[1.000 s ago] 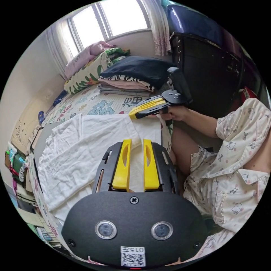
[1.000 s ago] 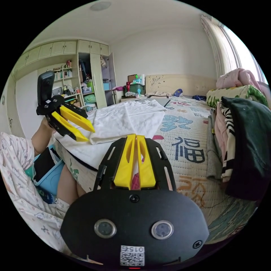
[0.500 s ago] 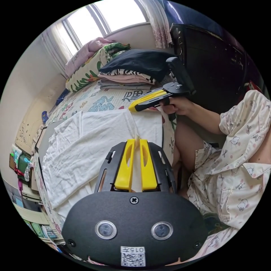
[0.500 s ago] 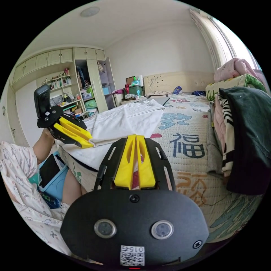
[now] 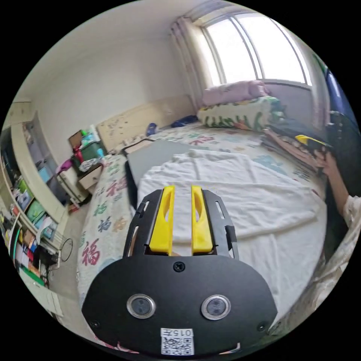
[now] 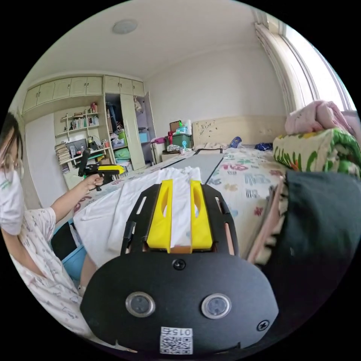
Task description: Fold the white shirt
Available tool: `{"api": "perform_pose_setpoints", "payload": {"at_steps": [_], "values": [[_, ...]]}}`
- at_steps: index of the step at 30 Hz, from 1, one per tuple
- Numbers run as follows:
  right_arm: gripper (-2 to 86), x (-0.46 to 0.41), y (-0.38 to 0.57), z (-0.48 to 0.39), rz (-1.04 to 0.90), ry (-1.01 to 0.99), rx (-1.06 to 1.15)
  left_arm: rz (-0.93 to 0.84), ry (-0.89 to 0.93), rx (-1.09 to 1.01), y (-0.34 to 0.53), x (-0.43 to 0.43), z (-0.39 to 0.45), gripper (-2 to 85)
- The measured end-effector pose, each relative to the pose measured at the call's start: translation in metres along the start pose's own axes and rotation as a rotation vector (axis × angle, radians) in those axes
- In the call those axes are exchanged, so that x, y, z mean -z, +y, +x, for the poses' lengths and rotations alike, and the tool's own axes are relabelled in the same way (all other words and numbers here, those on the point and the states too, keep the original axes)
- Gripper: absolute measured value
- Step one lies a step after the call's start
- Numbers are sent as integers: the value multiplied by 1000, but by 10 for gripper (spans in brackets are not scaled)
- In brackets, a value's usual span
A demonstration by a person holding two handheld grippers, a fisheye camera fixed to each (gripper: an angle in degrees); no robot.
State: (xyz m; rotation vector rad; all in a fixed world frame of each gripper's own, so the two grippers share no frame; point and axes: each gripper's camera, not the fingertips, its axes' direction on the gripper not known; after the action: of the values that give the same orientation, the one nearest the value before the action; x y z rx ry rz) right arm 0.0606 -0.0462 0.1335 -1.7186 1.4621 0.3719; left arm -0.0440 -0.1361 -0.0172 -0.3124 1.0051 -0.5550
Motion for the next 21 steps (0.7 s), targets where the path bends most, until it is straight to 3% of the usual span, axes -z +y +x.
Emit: {"api": "perform_pose_setpoints", "payload": {"at_steps": [5, 11, 17, 21], "values": [[95, -234, -30, 10, -152, 33, 74, -105, 59, 239, -48, -105, -68, 118], [110, -465, -1, 23, -294, 155, 162, -243, 55, 370, -82, -197, -110, 123], [116, -617, 22, 67, -452, 142, 82, -325, 76, 294, -116, -240, -106, 122], [117, -674, 52, 85, -546, 118, 37, -371, 148, 293, -120, -250, -105, 115]]}}
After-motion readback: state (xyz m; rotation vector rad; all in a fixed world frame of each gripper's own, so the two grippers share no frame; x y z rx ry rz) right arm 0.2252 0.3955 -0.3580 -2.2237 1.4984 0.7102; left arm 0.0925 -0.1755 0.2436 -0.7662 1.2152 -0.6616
